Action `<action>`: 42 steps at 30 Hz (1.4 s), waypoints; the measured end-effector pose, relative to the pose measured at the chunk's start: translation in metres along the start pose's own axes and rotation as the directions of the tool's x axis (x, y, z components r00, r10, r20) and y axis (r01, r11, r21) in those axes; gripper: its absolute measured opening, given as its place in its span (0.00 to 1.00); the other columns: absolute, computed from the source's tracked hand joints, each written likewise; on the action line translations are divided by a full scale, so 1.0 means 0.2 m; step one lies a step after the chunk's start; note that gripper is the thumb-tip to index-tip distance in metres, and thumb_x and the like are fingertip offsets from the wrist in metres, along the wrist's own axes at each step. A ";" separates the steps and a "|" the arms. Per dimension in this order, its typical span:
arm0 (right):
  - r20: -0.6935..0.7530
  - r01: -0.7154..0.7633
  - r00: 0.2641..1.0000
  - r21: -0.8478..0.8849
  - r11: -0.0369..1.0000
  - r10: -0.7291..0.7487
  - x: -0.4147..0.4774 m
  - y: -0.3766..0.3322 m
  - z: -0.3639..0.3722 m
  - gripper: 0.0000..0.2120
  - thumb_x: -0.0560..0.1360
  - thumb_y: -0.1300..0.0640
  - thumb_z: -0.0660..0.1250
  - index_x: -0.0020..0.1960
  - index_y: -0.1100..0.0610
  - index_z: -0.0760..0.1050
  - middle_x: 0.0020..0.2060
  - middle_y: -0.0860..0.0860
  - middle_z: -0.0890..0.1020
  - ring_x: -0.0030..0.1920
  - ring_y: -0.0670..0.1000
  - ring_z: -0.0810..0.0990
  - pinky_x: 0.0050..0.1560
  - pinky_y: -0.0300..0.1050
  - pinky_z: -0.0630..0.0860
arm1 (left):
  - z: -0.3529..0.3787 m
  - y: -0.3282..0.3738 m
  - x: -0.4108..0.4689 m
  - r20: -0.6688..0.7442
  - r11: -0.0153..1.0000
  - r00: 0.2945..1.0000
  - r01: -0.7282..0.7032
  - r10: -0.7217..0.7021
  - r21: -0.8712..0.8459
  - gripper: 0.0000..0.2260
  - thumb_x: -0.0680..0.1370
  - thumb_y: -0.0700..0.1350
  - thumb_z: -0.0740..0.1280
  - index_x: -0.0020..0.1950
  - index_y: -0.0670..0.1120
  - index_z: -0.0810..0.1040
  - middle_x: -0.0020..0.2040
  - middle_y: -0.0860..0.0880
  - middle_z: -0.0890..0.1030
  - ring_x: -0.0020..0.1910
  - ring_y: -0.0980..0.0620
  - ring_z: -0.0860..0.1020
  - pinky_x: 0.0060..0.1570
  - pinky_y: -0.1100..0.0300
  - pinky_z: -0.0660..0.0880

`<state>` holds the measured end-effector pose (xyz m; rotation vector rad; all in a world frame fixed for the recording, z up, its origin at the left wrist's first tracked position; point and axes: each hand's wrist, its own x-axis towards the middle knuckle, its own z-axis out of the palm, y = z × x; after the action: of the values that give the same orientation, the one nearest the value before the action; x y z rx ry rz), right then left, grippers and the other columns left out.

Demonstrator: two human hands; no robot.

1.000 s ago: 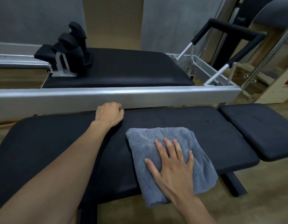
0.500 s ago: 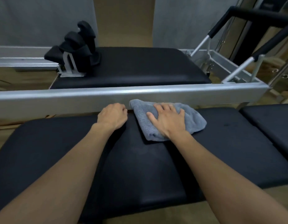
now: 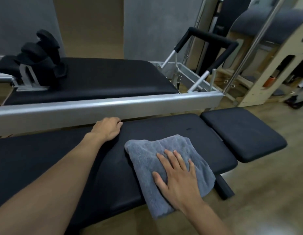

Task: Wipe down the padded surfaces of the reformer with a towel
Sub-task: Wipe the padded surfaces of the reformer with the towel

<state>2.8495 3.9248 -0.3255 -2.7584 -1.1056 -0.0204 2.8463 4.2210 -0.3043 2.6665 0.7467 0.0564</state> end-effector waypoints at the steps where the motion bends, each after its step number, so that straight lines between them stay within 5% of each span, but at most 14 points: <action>1: 0.010 -0.007 1.000 -0.003 1.000 0.007 0.02 -0.01 -0.01 0.34 0.75 0.31 0.39 0.77 0.41 0.56 0.79 0.44 0.57 0.79 0.49 0.49 0.75 0.64 0.45 | 0.02 0.03 0.03 -0.015 1.000 1.000 -0.008 0.008 -0.001 0.17 0.82 0.50 0.54 0.63 0.46 0.76 0.63 0.40 0.78 0.60 0.38 0.75 0.59 0.47 0.72; 8: -0.014 -0.003 1.000 0.006 1.000 0.004 0.42 0.02 0.04 0.34 0.75 0.31 0.42 0.76 0.44 0.59 0.77 0.47 0.61 0.78 0.53 0.54 0.72 0.70 0.52 | 0.16 0.08 0.18 -0.251 0.993 0.961 0.121 -0.114 0.011 0.17 0.79 0.50 0.60 0.60 0.42 0.79 0.60 0.33 0.77 0.57 0.31 0.74 0.55 0.44 0.72; 18: 0.010 0.103 0.995 0.015 0.995 -0.104 1.12 0.01 0.09 0.28 0.78 0.37 0.45 0.69 0.50 0.68 0.68 0.53 0.72 0.69 0.57 0.67 0.66 0.70 0.59 | 0.22 0.08 0.21 -0.239 0.969 0.940 0.247 -0.242 -0.006 0.15 0.79 0.50 0.59 0.55 0.43 0.81 0.56 0.38 0.80 0.54 0.35 0.76 0.50 0.49 0.72; 21: 0.038 0.154 0.987 0.021 0.988 -0.155 1.00 0.04 0.05 0.26 0.79 0.39 0.49 0.71 0.50 0.66 0.72 0.53 0.68 0.72 0.56 0.63 0.67 0.67 0.59 | 0.18 0.16 0.17 -0.183 0.935 0.921 0.355 -0.345 0.023 0.13 0.80 0.48 0.59 0.56 0.43 0.79 0.55 0.38 0.80 0.52 0.36 0.78 0.45 0.51 0.70; 27: 0.037 0.217 0.975 0.039 0.975 -0.218 0.46 0.27 -0.05 0.29 0.77 0.38 0.50 0.75 0.47 0.63 0.76 0.51 0.64 0.77 0.55 0.57 0.70 0.69 0.56 | 0.15 0.32 0.06 -0.140 0.916 0.927 0.368 -0.349 0.156 0.11 0.80 0.42 0.58 0.60 0.44 0.75 0.57 0.40 0.80 0.58 0.40 0.75 0.64 0.45 0.66; 31: 0.033 0.193 0.980 0.037 0.981 -0.194 0.20 0.38 -0.06 0.32 0.76 0.36 0.44 0.77 0.46 0.60 0.78 0.49 0.61 0.78 0.53 0.53 0.72 0.67 0.51 | 0.18 0.39 0.04 -0.167 0.954 0.954 0.272 -0.250 0.126 0.15 0.83 0.46 0.55 0.64 0.44 0.75 0.62 0.39 0.78 0.61 0.37 0.74 0.67 0.42 0.62; 37: 0.002 0.101 0.995 0.066 0.993 -0.101 -0.05 0.48 -0.08 0.31 0.77 0.35 0.45 0.77 0.43 0.56 0.79 0.45 0.57 0.79 0.49 0.48 0.75 0.63 0.45 | 0.19 0.47 0.06 0.054 0.956 0.971 0.216 -0.231 0.197 0.28 0.81 0.61 0.48 0.74 0.46 0.63 0.75 0.41 0.62 0.73 0.38 0.59 0.72 0.38 0.53; 42: 0.024 0.064 0.998 0.081 0.995 -0.066 -0.01 0.47 -0.06 0.32 0.75 0.34 0.40 0.78 0.41 0.53 0.79 0.44 0.54 0.79 0.48 0.44 0.75 0.63 0.39 | 0.18 0.45 0.10 -0.005 0.957 0.974 0.225 -0.228 0.184 0.32 0.80 0.63 0.45 0.70 0.43 0.70 0.72 0.42 0.65 0.71 0.39 0.60 0.68 0.39 0.59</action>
<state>2.9140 3.8543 -0.3279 -2.6591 -1.1760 0.0513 2.9132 4.1469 -0.3067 2.7269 1.0961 -0.0991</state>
